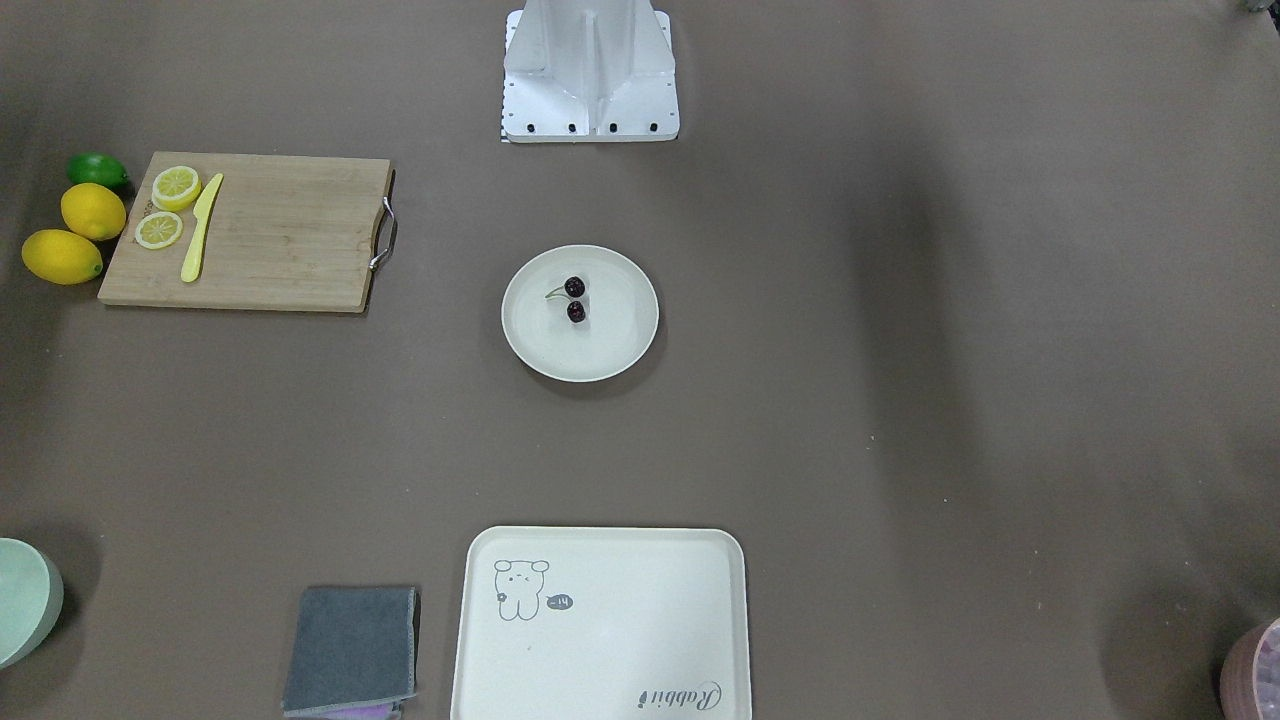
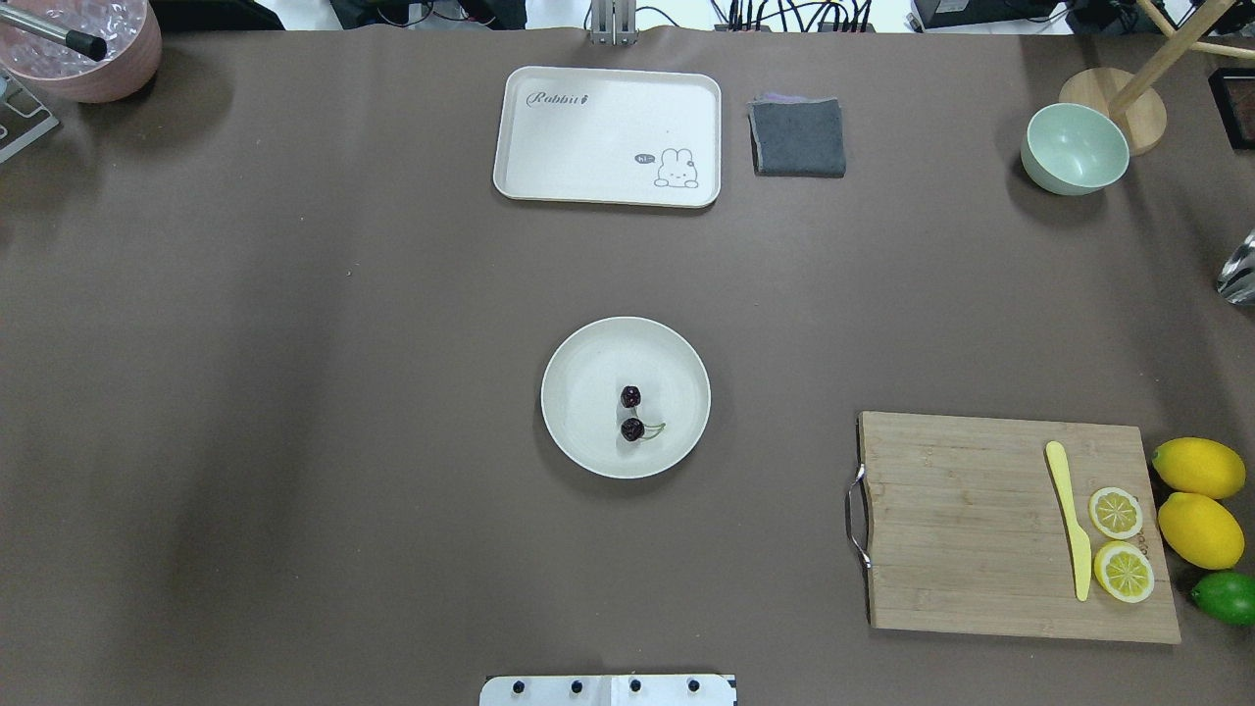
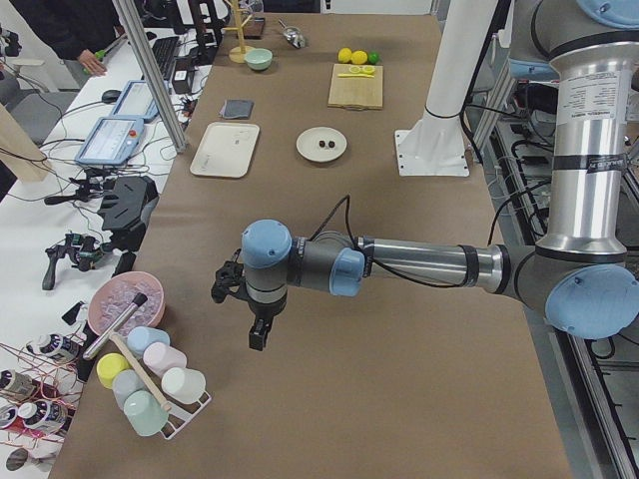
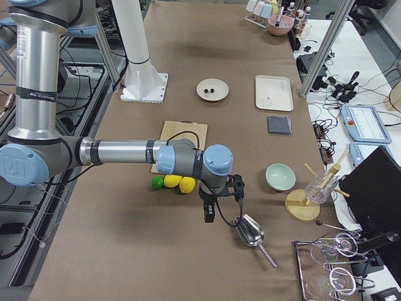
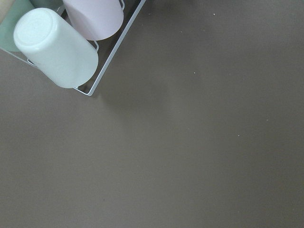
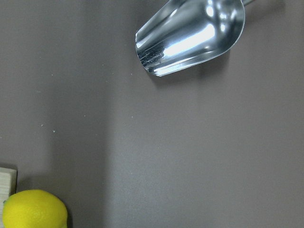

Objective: Place red cherry on plate

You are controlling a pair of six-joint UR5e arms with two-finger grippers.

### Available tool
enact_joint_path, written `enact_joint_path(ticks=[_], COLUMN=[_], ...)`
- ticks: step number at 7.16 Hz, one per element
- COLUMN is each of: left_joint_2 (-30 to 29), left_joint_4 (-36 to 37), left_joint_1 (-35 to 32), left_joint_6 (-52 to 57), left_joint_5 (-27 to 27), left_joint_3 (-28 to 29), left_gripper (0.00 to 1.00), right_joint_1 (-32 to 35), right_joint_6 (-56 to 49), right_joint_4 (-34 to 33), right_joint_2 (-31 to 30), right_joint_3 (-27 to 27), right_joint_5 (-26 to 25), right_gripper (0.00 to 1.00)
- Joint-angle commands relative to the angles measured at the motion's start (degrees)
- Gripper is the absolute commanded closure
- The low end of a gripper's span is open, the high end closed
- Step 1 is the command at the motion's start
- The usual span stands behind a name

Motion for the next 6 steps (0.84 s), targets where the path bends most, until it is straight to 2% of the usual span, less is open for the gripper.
enact_joint_path(ticks=[1, 6], left_joint_2=[0.1, 0.0], left_joint_4=[0.0, 0.0], left_joint_1=[0.0, 0.0], left_joint_6=[-0.2, -0.5], left_joint_5=[0.0, -0.1], left_joint_3=[0.0, 0.0], left_gripper=[0.02, 0.02], right_joint_1=[0.3, 0.9], right_joint_6=[-0.1, 0.1], right_joint_4=[0.1, 0.1], right_joint_2=[-0.1, -0.4], right_joint_3=[0.1, 0.3], right_joint_5=[0.0, 0.1], right_gripper=[0.0, 0.0])
